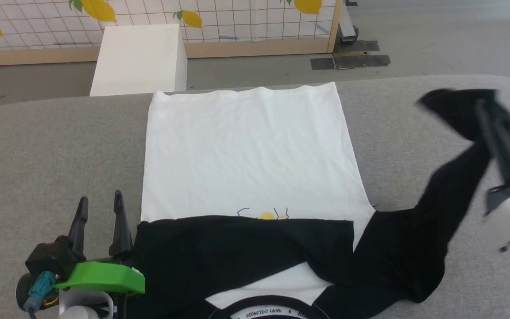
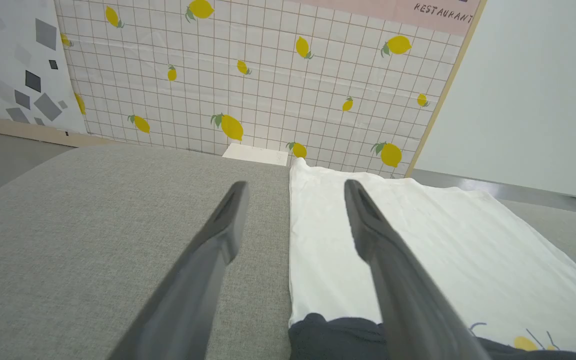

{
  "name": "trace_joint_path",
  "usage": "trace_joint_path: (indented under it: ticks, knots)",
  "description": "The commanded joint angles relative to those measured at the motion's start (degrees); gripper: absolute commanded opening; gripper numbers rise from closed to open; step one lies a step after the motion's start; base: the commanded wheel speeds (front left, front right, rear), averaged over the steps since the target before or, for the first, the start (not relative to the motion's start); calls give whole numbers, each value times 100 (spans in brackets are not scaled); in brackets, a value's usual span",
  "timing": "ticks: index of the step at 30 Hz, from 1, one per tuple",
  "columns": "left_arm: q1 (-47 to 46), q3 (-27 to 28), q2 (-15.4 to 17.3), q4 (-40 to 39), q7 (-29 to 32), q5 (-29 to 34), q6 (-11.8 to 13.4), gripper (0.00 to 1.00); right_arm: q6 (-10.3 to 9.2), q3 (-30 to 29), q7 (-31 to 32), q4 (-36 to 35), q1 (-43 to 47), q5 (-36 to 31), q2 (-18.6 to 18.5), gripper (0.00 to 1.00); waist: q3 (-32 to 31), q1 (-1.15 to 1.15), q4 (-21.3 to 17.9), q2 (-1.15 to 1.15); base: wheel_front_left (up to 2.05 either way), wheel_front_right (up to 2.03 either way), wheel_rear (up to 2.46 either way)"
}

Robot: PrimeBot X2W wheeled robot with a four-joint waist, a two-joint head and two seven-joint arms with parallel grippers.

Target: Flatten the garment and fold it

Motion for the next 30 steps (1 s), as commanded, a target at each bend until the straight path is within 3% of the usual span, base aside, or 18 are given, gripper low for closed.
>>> trace_joint_path:
  ticks: [1, 6, 11, 20, 30]
  knots:
    - [8, -2, -15, 21, -22, 45, -34, 100, -9, 292, 24, -124, -44, 34, -30, 0, 3, 0, 34, 0, 0, 0, 0]
    - [-42, -39, -14, 64, -22, 93, -65, 100, -9, 1550, 1, -150, -356, -34, 43, 0, -6, 0, 126, 0, 0, 0, 0]
    - [-85, -91, -14, 93, -22, 108, -89, 100, -9, 2642, -146, 455, -581, -56, 277, 0, 36, 0, 254, 0, 0, 0, 0]
    - [-284, -193, -16, 97, -22, 76, -115, 100, -9, 4179, -791, 2399, -896, 126, 781, 0, 393, 0, 575, 0, 0, 0, 0]
    - [-587, -295, -17, 52, -22, -39, -87, 100, -9, 4994, -1482, 4503, -1486, 285, 1060, 0, 960, 0, 876, 0, 0, 0, 0]
